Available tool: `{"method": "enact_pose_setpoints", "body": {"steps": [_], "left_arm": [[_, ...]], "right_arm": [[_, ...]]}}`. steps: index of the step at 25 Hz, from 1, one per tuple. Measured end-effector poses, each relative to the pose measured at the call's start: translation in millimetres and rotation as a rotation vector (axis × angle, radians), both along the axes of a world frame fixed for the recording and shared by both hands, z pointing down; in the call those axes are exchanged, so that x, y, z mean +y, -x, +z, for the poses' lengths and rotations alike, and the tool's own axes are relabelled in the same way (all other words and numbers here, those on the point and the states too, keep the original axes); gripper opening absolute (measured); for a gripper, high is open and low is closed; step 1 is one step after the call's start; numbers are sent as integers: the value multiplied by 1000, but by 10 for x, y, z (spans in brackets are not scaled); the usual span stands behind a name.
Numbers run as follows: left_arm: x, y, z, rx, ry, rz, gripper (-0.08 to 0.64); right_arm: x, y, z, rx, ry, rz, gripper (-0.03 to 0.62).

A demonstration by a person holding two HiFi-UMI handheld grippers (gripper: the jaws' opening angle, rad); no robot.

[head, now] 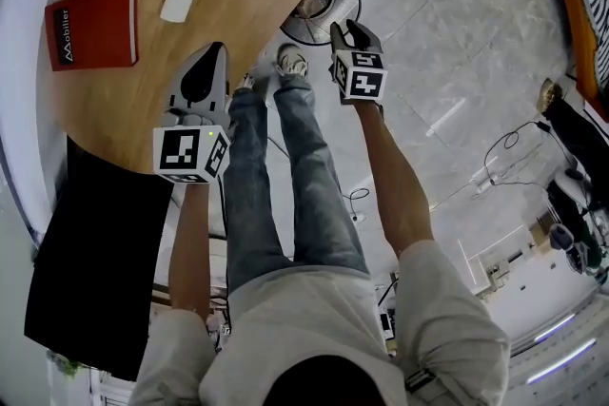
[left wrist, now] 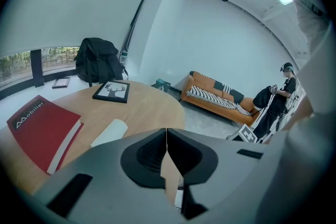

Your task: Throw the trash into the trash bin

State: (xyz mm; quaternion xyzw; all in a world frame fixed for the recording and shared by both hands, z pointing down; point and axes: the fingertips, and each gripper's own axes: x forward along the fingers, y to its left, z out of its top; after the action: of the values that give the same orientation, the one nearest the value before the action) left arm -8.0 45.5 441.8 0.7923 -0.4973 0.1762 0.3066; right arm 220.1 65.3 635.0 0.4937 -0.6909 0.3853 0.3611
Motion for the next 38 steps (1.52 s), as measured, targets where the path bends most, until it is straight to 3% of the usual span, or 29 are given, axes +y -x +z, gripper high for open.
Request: {"method": "enact_pose_setpoints", "body": {"steps": [2,6,10,21,32,35,38], "left_arm": [[-4,-2,-16,2,-3,-4,21],[6,67,-52,7,-10,-27,21],[25,187,-106,11,-20,-73,21],[218,1008,-276,-18,-30,-289,21],[528,1735,-291,-9,-27,-473,21],[582,1865,-285,-5,-27,-497,21],[613,1976,-296,0,-29,-517,21]], "right_arm": [[-98,17,-246,-2,-73,3,59],[-207,167,-749,-11,-193,-23,41],[-282,463,-1063,-60,-247,-79,41],[-617,1747,-1372,-175,-289,-317,41],[-638,2670,-1334,-193,-272,-513,41],[-629,2863,-1269,-144,-275,-636,41],[-593,3020,-1210,-33,-306,-852,41]]}}
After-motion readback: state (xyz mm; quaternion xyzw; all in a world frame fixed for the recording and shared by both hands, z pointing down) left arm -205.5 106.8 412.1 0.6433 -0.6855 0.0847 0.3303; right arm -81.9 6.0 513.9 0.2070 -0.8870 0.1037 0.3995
